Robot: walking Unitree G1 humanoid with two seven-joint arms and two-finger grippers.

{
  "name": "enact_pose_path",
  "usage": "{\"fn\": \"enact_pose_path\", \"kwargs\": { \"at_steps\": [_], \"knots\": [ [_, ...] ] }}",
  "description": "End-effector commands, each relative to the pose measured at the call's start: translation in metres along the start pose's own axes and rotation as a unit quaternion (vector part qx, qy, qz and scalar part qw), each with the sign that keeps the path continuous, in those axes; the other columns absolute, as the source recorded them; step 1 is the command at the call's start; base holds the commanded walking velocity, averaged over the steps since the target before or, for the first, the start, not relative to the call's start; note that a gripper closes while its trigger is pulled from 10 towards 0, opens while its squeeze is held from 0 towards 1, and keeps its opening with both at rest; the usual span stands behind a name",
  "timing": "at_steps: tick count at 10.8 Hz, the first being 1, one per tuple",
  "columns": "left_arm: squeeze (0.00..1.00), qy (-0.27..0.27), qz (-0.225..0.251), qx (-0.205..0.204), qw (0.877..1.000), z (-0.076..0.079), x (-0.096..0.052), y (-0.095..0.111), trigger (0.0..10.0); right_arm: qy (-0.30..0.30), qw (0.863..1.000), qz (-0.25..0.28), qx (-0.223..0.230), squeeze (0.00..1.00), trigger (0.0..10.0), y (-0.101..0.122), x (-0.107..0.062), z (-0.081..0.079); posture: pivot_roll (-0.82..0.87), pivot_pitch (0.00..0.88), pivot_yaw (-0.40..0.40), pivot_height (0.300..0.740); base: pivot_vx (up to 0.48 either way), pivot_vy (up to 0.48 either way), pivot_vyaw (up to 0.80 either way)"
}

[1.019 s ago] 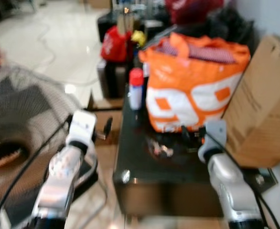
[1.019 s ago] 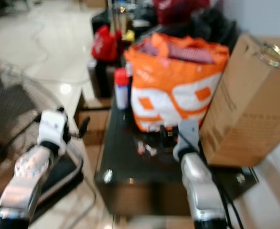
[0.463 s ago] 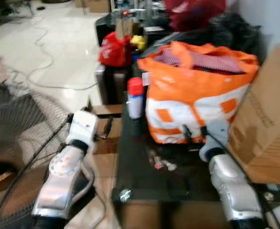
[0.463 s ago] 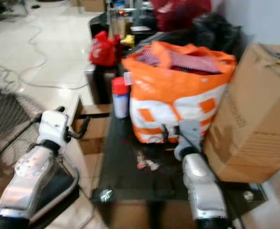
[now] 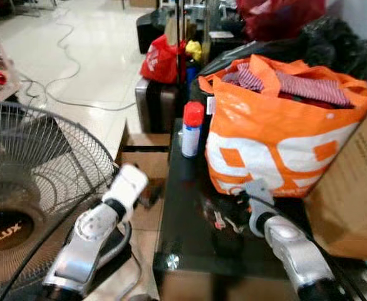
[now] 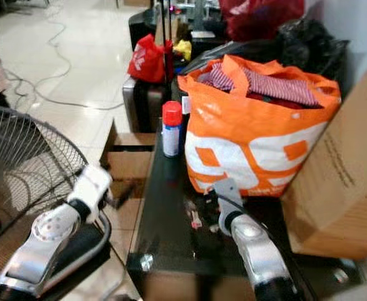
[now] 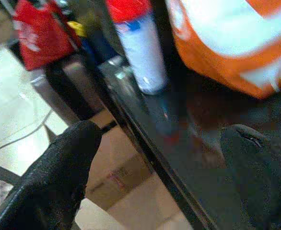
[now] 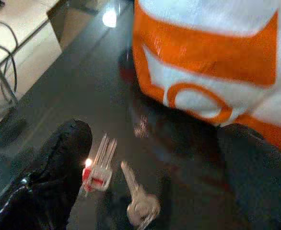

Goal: Hang keys on a hook

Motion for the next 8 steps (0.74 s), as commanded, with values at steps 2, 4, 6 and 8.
{"fn": "enact_pose_path", "kwargs": {
  "at_steps": [2,4,6,8],
  "knots": [
    [0.64,-0.065,0.002,0.005,0.998,0.016,-0.004,-0.007,10.0,0.001,0.999,-0.036,0.03,1.0,10.0,-0.009,0.008,0.004,-0.01,0.0,-0.046,0.74,0.0,0.0,0.0],
    [0.64,-0.135,0.018,-0.008,0.991,0.033,-0.012,-0.003,10.0,-0.005,0.992,-0.068,0.106,0.69,10.0,-0.019,0.011,0.006,0.0,0.0,-0.063,0.74,0.0,0.0,0.0],
    [0.63,-0.163,0.016,0.007,0.987,0.039,-0.018,-0.005,10.0,-0.028,0.99,-0.064,0.124,0.0,10.0,-0.021,0.016,0.007,0.0,0.0,-0.061,0.74,0.0,0.0,0.0],
    [0.63,-0.169,0.018,0.005,0.985,0.039,-0.021,-0.003,10.0,-0.061,0.98,-0.07,0.176,0.0,3.9,-0.025,0.019,0.01,0.0,0.0,-0.052,0.74,0.0,0.0,0.0]
  ]
}}
Point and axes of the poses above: a point about 5 cm out from each wrist's last joint towards the gripper, its own x axis pointing out of the wrist towards the gripper, its own y axis along the axis of the wrist's last joint, z = x × y, the point moved 2 cm from there along x, pointing out of the wrist towards the gripper, and after that the axes turned 14 degrees about x, right-handed, at the moved point
